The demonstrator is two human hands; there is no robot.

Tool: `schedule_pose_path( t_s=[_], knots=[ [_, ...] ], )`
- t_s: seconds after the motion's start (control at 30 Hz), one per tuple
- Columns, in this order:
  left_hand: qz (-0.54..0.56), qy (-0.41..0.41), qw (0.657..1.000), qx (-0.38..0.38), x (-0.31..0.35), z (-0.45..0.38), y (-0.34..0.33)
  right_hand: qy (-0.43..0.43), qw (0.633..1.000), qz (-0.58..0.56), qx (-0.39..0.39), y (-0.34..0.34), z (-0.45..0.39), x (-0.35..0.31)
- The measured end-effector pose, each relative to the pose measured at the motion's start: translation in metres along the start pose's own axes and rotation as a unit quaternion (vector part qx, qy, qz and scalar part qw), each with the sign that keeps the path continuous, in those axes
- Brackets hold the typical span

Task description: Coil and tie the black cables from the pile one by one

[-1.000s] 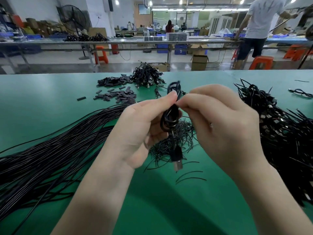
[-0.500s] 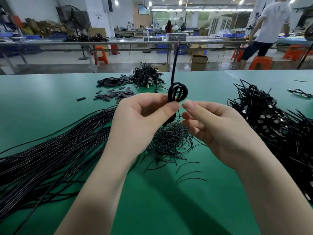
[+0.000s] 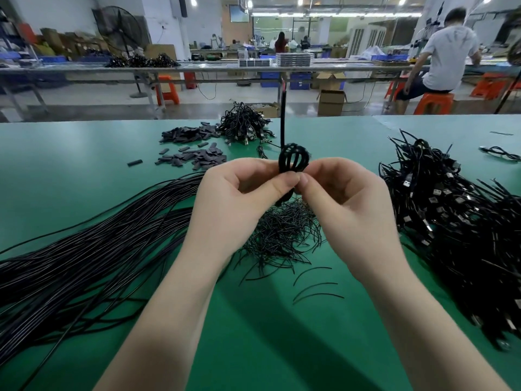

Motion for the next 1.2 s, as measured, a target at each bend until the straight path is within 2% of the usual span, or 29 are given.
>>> schedule_pose_path(
  t_s=[0.1,0.2,0.23,0.27,0.3,0.33,0.4,0.43,0.5,0.53,0.63,0.73,0.8,0.93,1.0,1.07,1.13,1.2],
  knots=[
    [-0.02,0.036,0.999,0.027,-0.006,-0.001,0.001,0.17,0.972,0.158,0.041,-0.004,0.003,-0.009],
    [0.023,0.171,0.985,0.01,-0.021,0.001,-0.002,0.344,0.883,0.314,0.058,-0.007,0.009,-0.01],
    [0.038,0.217,0.975,0.001,-0.026,0.003,-0.003,0.378,0.86,0.339,0.054,-0.008,0.01,-0.008],
    [0.046,0.248,0.968,-0.001,-0.029,0.004,-0.004,0.386,0.855,0.343,0.048,-0.008,0.01,-0.005],
    [0.049,0.257,0.965,0.005,-0.032,0.003,-0.003,0.368,0.869,0.328,0.042,-0.008,0.008,-0.001],
    [0.05,0.249,0.967,0.016,-0.033,0.002,-0.001,0.323,0.899,0.292,0.038,-0.006,0.005,0.002],
    [0.047,0.201,0.978,0.041,-0.032,-0.002,0.004,0.149,0.974,0.164,0.034,0.002,-0.003,0.011],
    [0.041,0.17,0.983,0.051,-0.031,-0.003,0.007,0.04,0.995,0.085,0.015,0.002,-0.006,0.02],
    [0.019,0.126,0.991,0.05,-0.028,-0.004,0.009,-0.125,0.99,-0.038,-0.049,-0.004,-0.005,0.035],
    [0.013,0.115,0.993,0.032,-0.027,-0.004,0.007,-0.164,0.981,-0.077,-0.07,-0.007,-0.004,0.04],
    [0.028,0.102,0.994,-0.017,-0.025,-0.002,0.0,-0.199,0.966,-0.144,-0.079,-0.012,-0.003,0.043],
    [0.031,0.105,0.994,-0.011,-0.026,-0.001,-0.001,-0.201,0.963,-0.159,-0.077,-0.01,-0.002,0.041],
    [0.035,0.106,0.994,0.006,-0.026,-0.002,0.0,-0.188,0.971,-0.123,-0.075,-0.007,-0.002,0.037],
    [0.013,0.088,0.996,0.003,-0.021,-0.001,-0.001,-0.142,0.987,-0.05,-0.055,-0.001,-0.003,0.027],
    [-0.004,0.07,0.997,0.014,-0.016,0.0,-0.002,-0.079,0.997,-0.008,-0.024,0.001,-0.003,0.018],
    [0.015,0.071,0.997,0.038,-0.013,0.001,-0.004,0.021,0.997,0.063,0.033,0.0,0.0,0.007],
    [0.071,0.12,0.988,0.061,-0.014,0.002,-0.005,0.151,0.968,0.173,0.097,-0.004,0.006,-0.005],
    [0.09,0.181,0.978,0.051,-0.017,0.004,-0.007,0.276,0.914,0.261,0.145,-0.007,0.015,-0.01]
  ],
)
Point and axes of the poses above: each hand's wrist, its own z-axis away from the middle knuckle, its own y-axis out of the back of the hand, x = y × z, the point moved 5 cm from there along -z, towards the middle knuckle, and after that the axes turned 6 degrees about z, right-handed, at the moved point
